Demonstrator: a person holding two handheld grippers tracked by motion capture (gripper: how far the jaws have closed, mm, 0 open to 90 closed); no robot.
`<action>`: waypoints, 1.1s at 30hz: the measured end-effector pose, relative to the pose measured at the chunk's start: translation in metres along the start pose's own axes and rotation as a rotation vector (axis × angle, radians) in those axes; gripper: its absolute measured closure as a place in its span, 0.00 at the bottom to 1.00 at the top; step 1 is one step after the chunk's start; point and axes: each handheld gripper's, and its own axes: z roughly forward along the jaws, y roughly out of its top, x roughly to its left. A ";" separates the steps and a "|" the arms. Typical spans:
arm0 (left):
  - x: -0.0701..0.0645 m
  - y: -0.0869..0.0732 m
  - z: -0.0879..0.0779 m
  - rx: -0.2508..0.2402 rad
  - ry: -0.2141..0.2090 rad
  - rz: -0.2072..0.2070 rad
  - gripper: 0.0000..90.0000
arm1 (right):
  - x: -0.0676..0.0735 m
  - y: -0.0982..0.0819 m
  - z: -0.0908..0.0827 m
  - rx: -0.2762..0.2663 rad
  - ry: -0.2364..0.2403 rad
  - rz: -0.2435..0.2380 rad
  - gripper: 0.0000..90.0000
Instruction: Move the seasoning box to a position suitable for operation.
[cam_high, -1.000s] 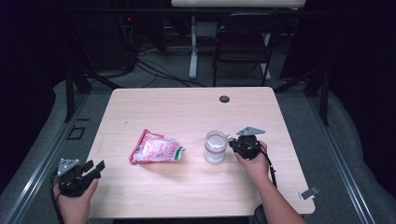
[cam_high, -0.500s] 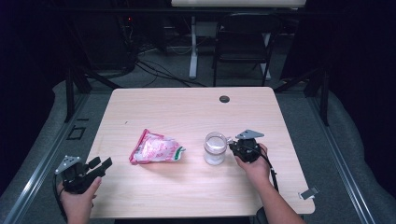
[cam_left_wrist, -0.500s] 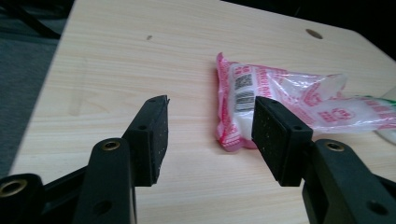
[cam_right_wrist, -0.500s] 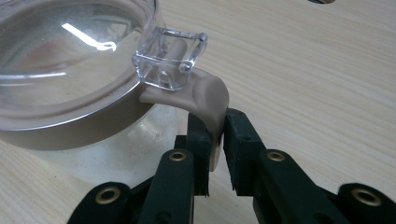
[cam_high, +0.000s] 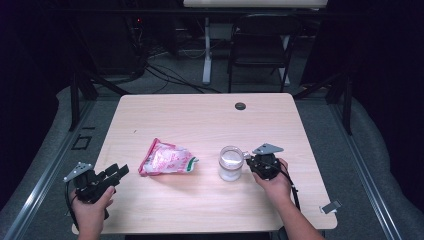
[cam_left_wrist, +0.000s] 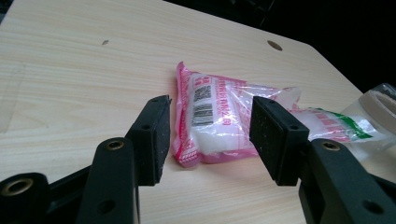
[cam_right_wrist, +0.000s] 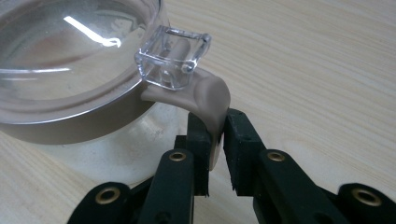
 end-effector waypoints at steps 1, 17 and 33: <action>-0.002 0.001 0.002 -0.004 -0.021 -0.008 0.54 | 0.002 -0.001 -0.002 0.001 0.004 -0.006 0.89; -0.037 0.008 0.032 0.015 -0.214 0.009 0.54 | 0.017 -0.014 -0.020 0.014 0.014 -0.014 0.88; -0.068 0.008 0.056 0.081 -0.114 0.250 0.58 | 0.025 -0.024 -0.032 0.015 0.047 -0.050 0.87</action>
